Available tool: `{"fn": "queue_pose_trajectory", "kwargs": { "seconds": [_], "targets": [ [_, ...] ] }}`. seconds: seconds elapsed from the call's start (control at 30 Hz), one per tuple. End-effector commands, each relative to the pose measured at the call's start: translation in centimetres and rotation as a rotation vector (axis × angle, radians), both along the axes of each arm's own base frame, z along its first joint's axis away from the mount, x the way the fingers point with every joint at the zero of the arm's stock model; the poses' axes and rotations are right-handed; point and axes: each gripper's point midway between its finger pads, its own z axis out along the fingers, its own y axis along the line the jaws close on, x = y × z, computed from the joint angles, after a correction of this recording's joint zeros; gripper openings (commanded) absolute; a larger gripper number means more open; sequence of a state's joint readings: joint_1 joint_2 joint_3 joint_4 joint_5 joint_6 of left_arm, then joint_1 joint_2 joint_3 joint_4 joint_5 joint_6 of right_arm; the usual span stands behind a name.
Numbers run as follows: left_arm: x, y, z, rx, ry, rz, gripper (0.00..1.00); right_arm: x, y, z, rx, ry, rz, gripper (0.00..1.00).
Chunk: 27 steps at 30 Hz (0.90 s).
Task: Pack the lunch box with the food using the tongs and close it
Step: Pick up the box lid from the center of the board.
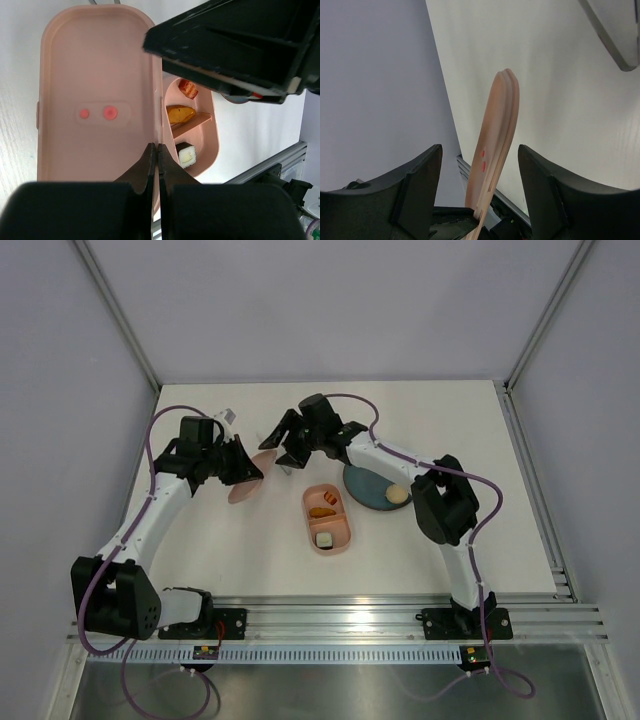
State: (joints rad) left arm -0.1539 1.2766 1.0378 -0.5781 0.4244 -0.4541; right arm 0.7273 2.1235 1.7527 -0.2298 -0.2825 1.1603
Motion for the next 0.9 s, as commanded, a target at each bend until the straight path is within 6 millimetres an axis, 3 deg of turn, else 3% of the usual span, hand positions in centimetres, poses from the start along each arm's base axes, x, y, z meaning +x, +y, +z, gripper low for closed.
{"fn": "queue_pose_trajectory", "kwargs": {
  "seconds": [0.0, 0.23, 0.33, 0.37, 0.47, 0.5, 0.57, 0.6, 0.7, 0.73, 0.77, 0.83, 0.87],
  "targets": [
    [0.1, -0.9, 2.1, -0.047, -0.075, -0.033, 0.00, -1.2, 2.2, 1.0, 0.033, 0.015, 0.057, 0.70],
    [0.1, -0.8, 2.1, -0.042, -0.081, -0.032, 0.00, -2.3, 3.4, 0.0, 0.030, 0.031, 0.083, 0.59],
    [0.1, -0.8, 2.1, -0.041, -0.080, -0.035, 0.00, -2.4, 3.2, 0.0, 0.035, 0.029, 0.076, 0.41],
    [0.1, -0.8, 2.1, -0.041, -0.080, -0.033, 0.00, -2.3, 3.1, 0.3, 0.034, 0.019, 0.070, 0.29],
    [-0.1, -0.7, 2.2, -0.035, -0.084, -0.040, 0.00, -2.2, 2.9, 0.7, 0.025, 0.002, 0.064, 0.13],
    [-0.3, -0.6, 2.2, -0.030, -0.080, -0.042, 0.00, -2.1, 2.7, 0.7, 0.019, -0.002, 0.062, 0.01],
    [-0.5, -0.5, 2.3, -0.017, -0.085, -0.049, 0.00, -2.0, 2.4, 1.1, 0.005, -0.031, 0.067, 0.00],
    [-0.9, -0.4, 2.3, -0.010, -0.077, -0.053, 0.05, -2.0, 2.2, 1.2, -0.001, -0.040, 0.069, 0.00],
    [-1.8, 0.2, 2.6, 0.031, -0.084, -0.069, 0.33, -1.7, 1.2, 1.9, -0.011, -0.089, 0.086, 0.00],
    [-2.1, 0.5, 3.1, 0.049, -0.108, -0.081, 0.57, -1.2, 0.4, 2.0, -0.020, -0.107, 0.084, 0.00],
    [-2.2, 0.7, 3.5, 0.063, -0.121, -0.082, 0.69, -1.4, -0.2, 2.3, -0.010, -0.125, 0.094, 0.00],
    [-3.1, 1.1, 4.0, 0.093, -0.132, -0.096, 0.88, -1.1, -1.2, 3.3, 0.015, -0.172, 0.110, 0.00],
    [-3.2, 1.3, 4.3, 0.099, -0.138, -0.095, 0.91, -0.7, -2.2, 4.9, 0.042, -0.211, 0.114, 0.00]
  ]
}}
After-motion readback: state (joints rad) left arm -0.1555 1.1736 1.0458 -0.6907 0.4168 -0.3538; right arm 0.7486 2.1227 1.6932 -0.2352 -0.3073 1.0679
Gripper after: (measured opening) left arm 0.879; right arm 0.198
